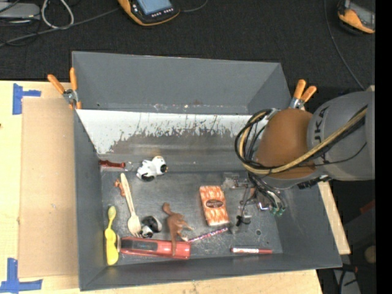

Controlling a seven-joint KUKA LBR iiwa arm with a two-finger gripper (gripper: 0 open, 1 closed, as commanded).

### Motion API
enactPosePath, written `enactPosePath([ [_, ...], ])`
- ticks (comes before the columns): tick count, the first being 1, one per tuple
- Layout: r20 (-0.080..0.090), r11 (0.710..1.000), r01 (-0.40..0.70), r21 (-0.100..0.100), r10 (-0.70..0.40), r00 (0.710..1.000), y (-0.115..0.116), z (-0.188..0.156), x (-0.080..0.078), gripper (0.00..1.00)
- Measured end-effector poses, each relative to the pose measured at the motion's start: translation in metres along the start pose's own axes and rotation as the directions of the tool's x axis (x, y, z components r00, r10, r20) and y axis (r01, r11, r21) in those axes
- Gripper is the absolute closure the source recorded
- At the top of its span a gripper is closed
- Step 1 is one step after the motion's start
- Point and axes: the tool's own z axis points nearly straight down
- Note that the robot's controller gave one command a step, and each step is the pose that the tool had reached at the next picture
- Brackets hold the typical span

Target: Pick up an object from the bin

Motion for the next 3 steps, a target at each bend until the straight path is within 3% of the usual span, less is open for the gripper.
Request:
enactPosePath([
  [1, 0.008, 0.963, 0.269, 0.001, -0.269, 0.963, 0.057, 0.000, -0.011, 0.00],
  [2, 0.007, 0.946, 0.325, -0.001, -0.325, 0.946, 0.082, 0.000, -0.014, 0.00],
  [3, 0.008, 0.971, 0.240, 0.000, -0.240, 0.971, 0.112, 0.000, -0.011, 0.00],
])
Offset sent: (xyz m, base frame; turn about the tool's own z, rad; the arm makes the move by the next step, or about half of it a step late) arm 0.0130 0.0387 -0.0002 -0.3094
